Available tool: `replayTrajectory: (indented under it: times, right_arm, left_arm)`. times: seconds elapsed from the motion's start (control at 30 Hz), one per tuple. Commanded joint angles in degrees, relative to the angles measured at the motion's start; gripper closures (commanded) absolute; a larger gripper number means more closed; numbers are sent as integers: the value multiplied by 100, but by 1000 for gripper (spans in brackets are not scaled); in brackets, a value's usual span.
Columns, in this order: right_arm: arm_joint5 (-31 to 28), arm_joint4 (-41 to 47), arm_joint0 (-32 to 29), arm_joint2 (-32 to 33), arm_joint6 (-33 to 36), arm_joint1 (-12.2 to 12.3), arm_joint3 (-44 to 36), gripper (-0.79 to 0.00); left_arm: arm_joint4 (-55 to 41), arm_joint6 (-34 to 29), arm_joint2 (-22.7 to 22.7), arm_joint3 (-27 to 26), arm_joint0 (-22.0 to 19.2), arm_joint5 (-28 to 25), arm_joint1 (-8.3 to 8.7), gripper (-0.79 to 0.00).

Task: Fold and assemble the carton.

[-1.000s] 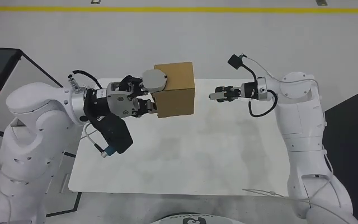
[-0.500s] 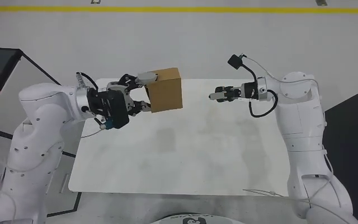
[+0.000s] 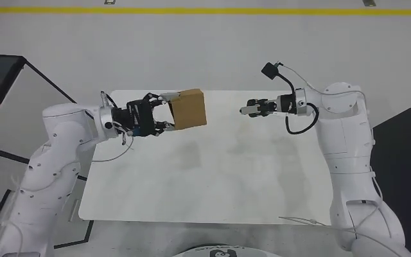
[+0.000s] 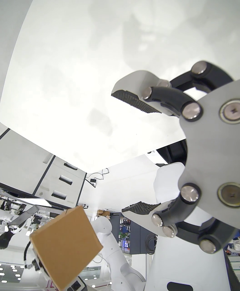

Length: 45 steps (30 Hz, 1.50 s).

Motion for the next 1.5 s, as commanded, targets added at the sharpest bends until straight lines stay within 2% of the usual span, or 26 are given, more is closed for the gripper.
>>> replayTrajectory:
  times: [0.0, 0.1, 0.37, 0.57, 0.77, 0.83, 1.07, 1.13, 1.23, 1.47]
  right_arm:
    - [0, 0, 0, 0, 0, 0, 0, -785]
    - [0, 0, 0, 0, 0, 0, 0, -785]
    - [0, 0, 0, 0, 0, 0, 0, -785]
    - [0, 0, 0, 0, 0, 0, 0, -785]
    - [0, 0, 0, 0, 0, 0, 0, -785]
    - [0, 0, 0, 0, 0, 0, 0, -785]
    - [0, 0, 0, 0, 0, 0, 0, -785]
    - [0, 0, 0, 0, 0, 0, 0, -785]
    - [0, 0, 0, 0, 0, 0, 0, -785]
    - [0, 0, 0, 0, 0, 0, 0, -785]
  left_arm:
    - [-388, -319, 169, 196, -15, 0, 39, 0]
    - [-924, -905, 487, 435, -75, 0, 109, 0]
    - [-946, -957, 534, 461, -22, 94, 100, 0]
    - [-1541, -1121, 864, 1156, -58, 0, 57, 0]
    - [-1873, -1322, 1466, 1742, -286, 0, 32, 0]
    - [-2007, -1447, 1708, 1779, -440, 0, 32, 0]
    - [-2002, -1481, 1723, 1774, -479, 0, 34, 0]
    - [-1865, -1651, 1793, 1830, -442, 148, 23, 0]
    - [-2080, -1622, 2110, 2072, -522, 0, -52, 0]
    - [-2364, -1703, 3199, 2731, -1112, 0, -255, 0]
